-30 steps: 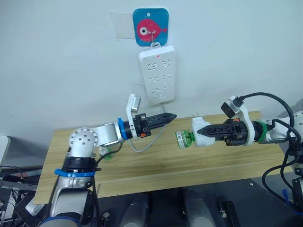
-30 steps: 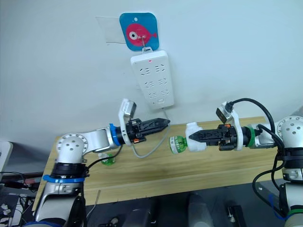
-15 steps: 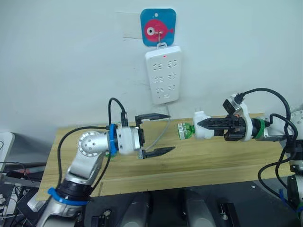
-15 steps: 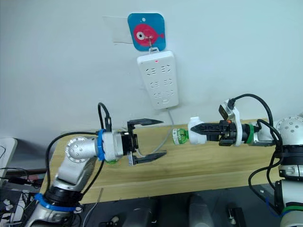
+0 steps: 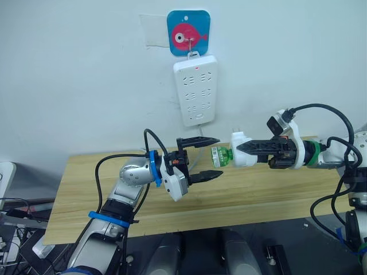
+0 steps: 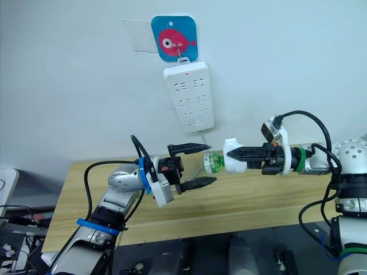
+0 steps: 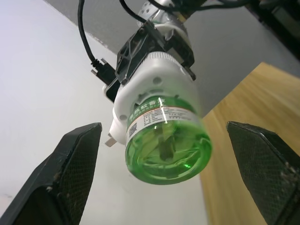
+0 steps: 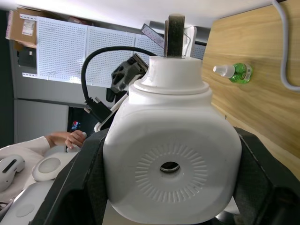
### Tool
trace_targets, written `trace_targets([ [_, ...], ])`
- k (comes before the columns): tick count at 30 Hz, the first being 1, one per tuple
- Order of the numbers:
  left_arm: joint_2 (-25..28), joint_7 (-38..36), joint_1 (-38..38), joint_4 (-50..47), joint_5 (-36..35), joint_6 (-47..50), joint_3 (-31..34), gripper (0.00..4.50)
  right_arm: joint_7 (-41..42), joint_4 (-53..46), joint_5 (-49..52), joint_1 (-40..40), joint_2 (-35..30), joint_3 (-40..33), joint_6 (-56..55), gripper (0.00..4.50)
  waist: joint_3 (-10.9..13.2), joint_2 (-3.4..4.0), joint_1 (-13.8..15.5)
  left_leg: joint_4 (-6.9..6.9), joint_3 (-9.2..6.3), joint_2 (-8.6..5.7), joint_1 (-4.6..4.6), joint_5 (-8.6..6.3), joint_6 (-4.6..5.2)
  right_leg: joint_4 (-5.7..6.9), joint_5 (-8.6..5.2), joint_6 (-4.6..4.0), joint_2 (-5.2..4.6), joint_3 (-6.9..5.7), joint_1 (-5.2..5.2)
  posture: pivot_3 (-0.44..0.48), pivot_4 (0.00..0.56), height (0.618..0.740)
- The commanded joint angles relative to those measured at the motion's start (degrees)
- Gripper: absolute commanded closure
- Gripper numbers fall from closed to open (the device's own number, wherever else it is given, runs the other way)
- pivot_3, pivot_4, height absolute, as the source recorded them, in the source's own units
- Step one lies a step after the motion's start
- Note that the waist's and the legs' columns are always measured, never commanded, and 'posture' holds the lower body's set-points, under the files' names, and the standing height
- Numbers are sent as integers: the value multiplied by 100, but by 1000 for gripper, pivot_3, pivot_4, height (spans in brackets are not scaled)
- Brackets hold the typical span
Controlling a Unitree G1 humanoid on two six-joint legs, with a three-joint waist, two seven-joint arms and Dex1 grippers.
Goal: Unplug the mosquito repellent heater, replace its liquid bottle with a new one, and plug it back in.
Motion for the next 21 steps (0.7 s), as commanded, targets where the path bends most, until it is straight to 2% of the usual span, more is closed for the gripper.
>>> trace_targets([
  [1, 62, 334, -99, 88, 173, -248, -49, 36, -50, -190, 372, 6, -13, -65, -6, 1516, 0, 0, 3, 0, 0, 0, 0, 0, 0, 0, 0, 0, 0, 0, 0, -114, 227, 740],
  [3, 81, 441, -133, 143, 231, -305, -94, 36, -98, -202, 433, 23, -25, -48, -28, 1516, 0, 0, 6, 1, -1, -1, -1, 0, 1, -1, 0, 0, 0, 0, 0, -114, 227, 740],
  [6, 77, 594, -197, 192, 272, -361, -150, 600, -150, -212, 496, 30, -26, -24, -58, 1516, 0, 0, 5, 1, -1, -1, -1, -1, 1, -1, 0, 1, 0, 0, 0, -115, 229, 740],
  [11, 95, 780, -271, 239, 308, -411, -267, 2167, -240, -258, 642, 55, -47, 60, -116, 1516, 0, 0, 3, 1, -1, -1, 0, -1, 1, 0, 0, 1, 0, 0, 0, -115, 229, 740],
  [12, 97, 820, -281, 236, 317, -432, -282, 2308, -250, -267, 666, 60, -59, 80, -126, 1516, 0, 0, 2, 1, -1, -1, 0, -1, 2, 0, 1, 1, 0, 0, 0, -115, 229, 740],
  [21, 203, 850, -311, 140, 150, -217, -554, 2306, -315, -261, 734, 64, -94, 147, -174, 1516, 0, 0, 1, 1, -2, -1, 0, -1, 1, 0, 0, 1, 0, 0, 0, -114, 229, 740],
])
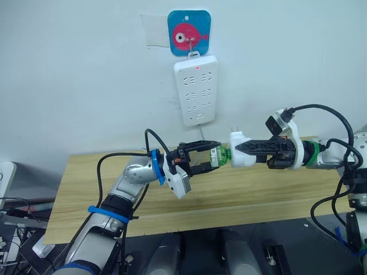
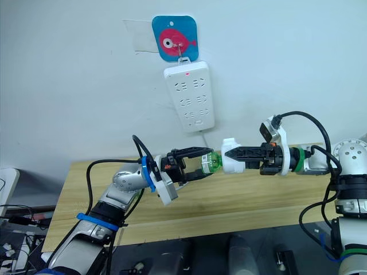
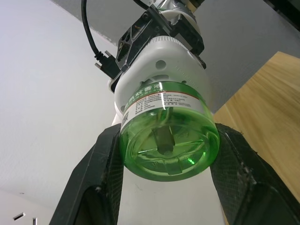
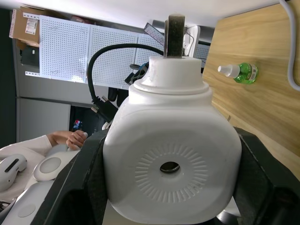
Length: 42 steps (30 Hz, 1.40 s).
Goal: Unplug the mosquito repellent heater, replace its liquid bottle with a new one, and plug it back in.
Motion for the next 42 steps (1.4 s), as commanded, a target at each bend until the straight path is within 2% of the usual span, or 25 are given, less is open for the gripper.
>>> trace_targets([
  [1, 28, 4, -49, -231, -183, 111, -200, 2306, 29, -195, 238, 2, -52, -1, -18, 1516, 0, 0, -1, 0, 0, 0, 0, 0, 0, 0, 0, 0, 0, 0, 0, -114, 229, 740],
  [11, 19, 128, -119, -243, -151, 103, -225, 2306, -3, -192, 235, 7, -46, 10, -51, 1516, 0, 0, -1, 0, 0, 0, 0, 0, 0, 0, 0, 0, 0, -1, 0, -114, 228, 740],
  [12, 20, 127, -117, -250, -154, 101, -232, 1584, -6, -191, 238, 7, -47, 12, -53, 1516, 0, 0, -1, 0, 0, 0, 0, 0, 0, 0, 0, 0, 0, -1, 0, -114, 228, 740],
  [17, 22, 196, -135, -250, -100, 120, -233, 48, -25, -188, 290, 10, -67, 39, -75, 1516, 0, 0, -2, 0, 0, 0, 0, 0, 0, 0, 0, 0, 0, -1, 0, -114, 228, 740],
  [18, 24, 211, -142, -244, -85, 123, -236, 19, -29, -208, 307, 24, -73, 48, -79, 1516, 0, 0, -2, 0, 0, 0, 0, 0, 0, 1, 0, 0, 0, -1, 0, -116, 225, 740],
  [25, 32, 232, -165, -216, -69, 85, -260, 19, -41, -179, 337, -9, -89, 91, -118, 1516, 0, 0, -2, 1, 0, 0, 0, 0, 0, 1, 0, 0, 0, -1, 0, -116, 225, 740],
  [28, 35, 216, -152, -236, -97, 94, -283, 659, -35, -184, 338, 7, -103, 95, -125, 1516, 0, 0, -2, 1, 0, 0, 0, 0, 0, 1, 0, 0, 0, -1, 0, -116, 228, 740],
  [33, 64, 191, -112, -289, -156, 115, -317, 2179, -42, -163, 323, 32, -104, 91, -132, 1516, 0, 0, -2, 1, 0, 0, 0, 0, 0, 1, 0, 0, 0, -1, 0, -117, 228, 740],
  [35, 82, 151, -72, -341, -265, 201, -350, 2258, -43, -154, 321, 21, -109, 89, -135, 1516, 0, 0, -3, 1, 0, 0, 0, 0, 0, 1, 0, 0, 0, 0, 0, -117, 228, 740],
  [38, 153, -385, 146, -761, -1311, 950, -673, 2258, -42, -172, 306, 26, -129, 66, -142, 1516, -1, 2, -9, 0, 0, 0, 0, 0, 0, 1, 0, 0, 0, 1, 0, -116, 225, 740],
  [40, 291, -977, 398, -1280, -2152, 2116, -911, 2258, -3, -225, 271, 38, -163, 47, -121, 1516, -1, 2, -39, 0, -2, 1, 0, 0, 0, 1, 0, 0, 0, 1, -1, -115, 225, 740],
  [42, 504, -944, 593, -2172, -3622, 4601, -864, 2258, 70, -334, 228, 37, -236, 30, -67, 1516, -1, 2, -61, 0, -6, 1, -2, 0, 1, 2, 0, 0, 0, 1, -2, -119, 225, 740],
])
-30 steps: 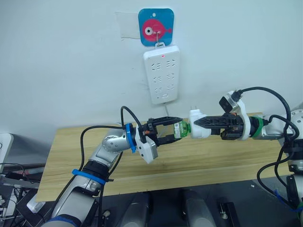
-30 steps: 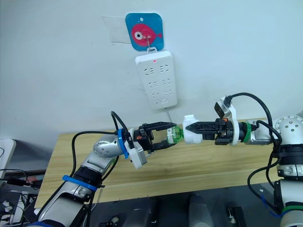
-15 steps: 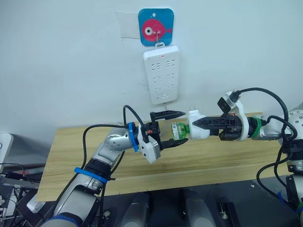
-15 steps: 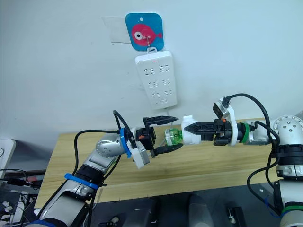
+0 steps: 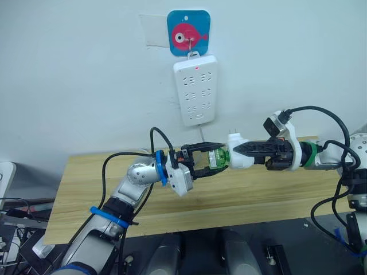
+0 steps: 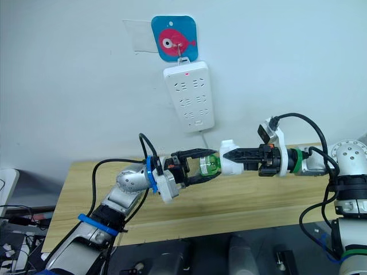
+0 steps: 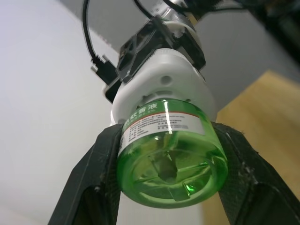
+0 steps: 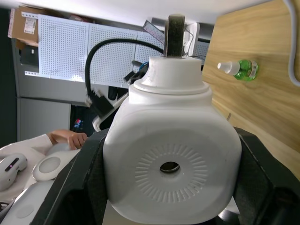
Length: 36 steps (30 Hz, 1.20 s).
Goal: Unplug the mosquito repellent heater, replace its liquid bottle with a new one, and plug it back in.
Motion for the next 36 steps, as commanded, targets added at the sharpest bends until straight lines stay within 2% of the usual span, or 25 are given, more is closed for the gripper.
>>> trace_targets([
  [1, 374, -62, 191, -1465, -2397, 3592, -37, 2258, 201, -297, 53, -13, -233, -169, 42, 1516, 0, 0, -21, 0, -1, -1, 0, 0, 0, 0, 0, 0, 0, 0, 0, -120, 226, 740],
  [3, 607, 315, 141, -1988, -3965, 5557, 195, 2258, 270, -421, 24, 8, -300, -163, 72, 1516, 0, 0, -36, 4, -7, -1, -3, -1, 3, 2, 0, 1, 1, -3, -1, -115, 228, 740],
  [4, 633, 501, 107, -2093, -4427, 6135, 340, 2258, 289, -452, 31, 21, -322, -152, 63, 1516, 0, 0, -55, 4, -10, -1, -3, -2, 4, 3, -1, 1, 2, -6, -1, -115, 228, 740],
  [6, 696, 985, -32, -1724, -6107, 7755, 677, 2258, 302, -634, 129, 99, -350, -82, 21, 1516, 0, 1, -80, 4, -14, 1, -1, -3, 6, 4, -2, 2, 4, -9, 1, -116, 224, 740],
  [7, 689, 1189, -82, -1509, -6708, 8350, 799, 2258, 297, -727, 157, 146, -357, -52, -3, 1516, 0, 0, -94, 5, -13, 1, 0, -3, 6, 4, -2, 2, 6, -10, 0, -115, 223, 740],
  [8, 675, 1386, -138, -1295, -7144, 8860, 881, 2258, 294, -814, 167, 191, -361, -26, -22, 1516, 0, 1, -110, 5, -14, 2, 1, -3, 6, 6, -2, 3, 11, -12, 0, -115, 223, 740],
  [11, 553, 1705, -198, -916, -7707, 9655, 1111, 2258, 281, -969, 185, 287, -391, 16, -93, 1516, 0, 1, -144, 5, -7, 2, 3, -1, 2, 12, -5, 5, 19, -10, 0, -115, 225, 740],
  [20, 707, 1795, 94, -854, -8050, 10763, 1918, 2258, 326, -735, 111, 406, -845, -169, -180, 1516, 0, 0, -164, 7, 4, 3, 6, 6, -8, 12, -6, 1, 14, 2, -1, -131, 245, 740],
  [24, 810, 1783, 364, -1038, -7938, 10907, 2278, 2258, 338, -555, -421, 514, -1009, -361, -331, 1516, 0, 0, -154, 6, 5, 2, 5, 5, -7, 9, -6, 1, 10, 2, 0, -127, 249, 740],
  [25, 819, 1756, 411, -1097, -7861, 10904, 2339, 2258, 303, -554, -730, 547, -999, -395, -463, 1516, 0, 0, -148, 6, 5, 2, 5, 4, -6, 9, -6, 1, 10, 3, 0, -125, 253, 740],
  [27, 759, 1861, 506, -1174, -7831, 10865, 2458, 2258, 447, -728, -1963, 696, -1087, -117, -990, 1516, 0, 0, -112, 6, 7, 2, 6, 3, -4, 11, -6, 1, 10, 4, -1, -120, 261, 740],
  [32, 572, 2045, 761, -1497, -7707, 10813, 2552, 2258, 822, -327, -5370, 883, -1335, 1489, -2815, 1516, 1, 1, -81, 5, 14, -3, 8, 9, -16, 10, -7, 2, 10, 9, -6, -100, 270, 740],
  [36, 444, 2121, 990, -1820, -7637, 10784, 2548, 2258, 1571, 397, -6908, 793, -1378, 2257, -3568, 1516, 3, -1, -68, 4, 21, -2, 7, 12, -21, 14, -7, 2, 7, 17, -10, -76, 279, 740],
])
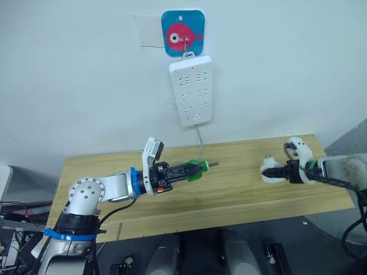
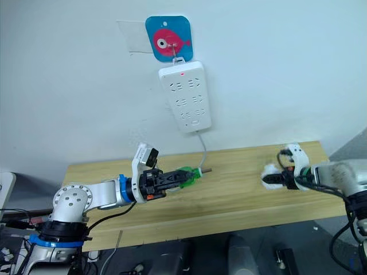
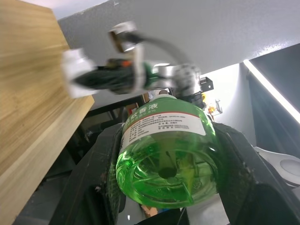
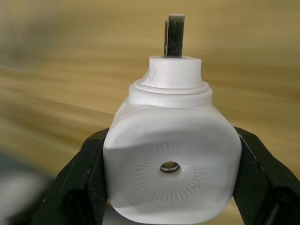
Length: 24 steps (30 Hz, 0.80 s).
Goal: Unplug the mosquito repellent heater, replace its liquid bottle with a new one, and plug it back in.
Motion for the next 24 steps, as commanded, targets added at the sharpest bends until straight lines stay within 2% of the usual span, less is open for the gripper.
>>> trace_targets([
  [1, -110, 36, 164, -463, -74, -17, 76, 2258, 819, 617, -1348, -171, -171, 568, -770, 1516, 1, -1, 9, 1, 1, 1, 0, 0, 0, 0, 0, 0, 0, 2, 1, -72, 281, 740],
  [8, -177, 147, 516, -765, -149, 0, 114, 2258, 1213, 2459, -2873, -946, 518, 706, -1469, 1516, 4, -6, -9, -4, 12, 7, 9, -2, 3, 1, 0, -3, 1, 13, 3, -42, 288, 740],
  [16, -160, 147, 798, -1021, -174, -64, 145, 2258, 1494, 3675, -3534, -1490, 1055, 322, -1510, 1516, 6, -8, 115, -3, 7, 4, 10, -3, 4, -4, 0, -4, -1, 11, 9, -16, 291, 740],
  [20, -140, 82, 810, -1030, -157, -47, 134, 2258, 1575, 3988, -3740, -1618, 1120, 89, -1521, 158, 7, -7, 155, -3, 3, 3, 9, -2, 2, -5, 0, -5, -2, 7, 11, -22, 290, 740],
  [24, -87, -50, 833, -997, -67, -29, 150, 2258, 1999, 3609, -3737, -1612, 879, -135, -1175, 68, 7, -6, 145, -3, 4, 2, 9, -2, 2, -5, 0, -5, -3, 8, 10, -48, 277, 740],
])
